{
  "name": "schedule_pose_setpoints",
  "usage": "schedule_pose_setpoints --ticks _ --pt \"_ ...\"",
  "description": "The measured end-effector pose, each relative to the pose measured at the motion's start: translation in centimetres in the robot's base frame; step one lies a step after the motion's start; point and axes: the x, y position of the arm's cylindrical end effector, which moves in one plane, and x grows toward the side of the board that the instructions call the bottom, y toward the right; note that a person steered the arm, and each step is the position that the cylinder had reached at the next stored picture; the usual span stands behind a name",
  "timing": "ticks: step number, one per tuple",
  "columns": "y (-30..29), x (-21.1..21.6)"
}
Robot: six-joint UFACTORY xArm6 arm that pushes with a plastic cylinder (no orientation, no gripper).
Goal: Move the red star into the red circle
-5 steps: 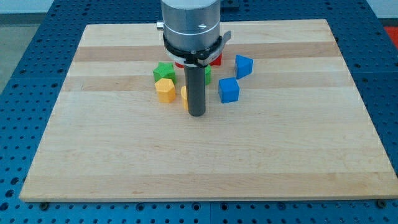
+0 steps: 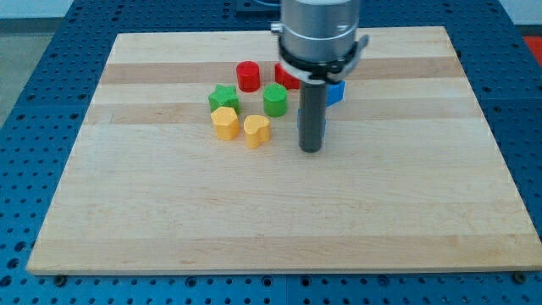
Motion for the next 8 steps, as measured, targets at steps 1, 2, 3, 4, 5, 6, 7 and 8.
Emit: schedule_pose_setpoints --ticks 1,2,3,4,5,6,7,8 --pt "3.7 -0.4" --pt "4.8 -2.4" --pt "4.5 -3.4" --pt "2.6 -3.5" --pt "0.0 -3.5" --pt "-1.9 -3.5" --pt "-1.9 -3.5" --pt "-0.5 -3.5"
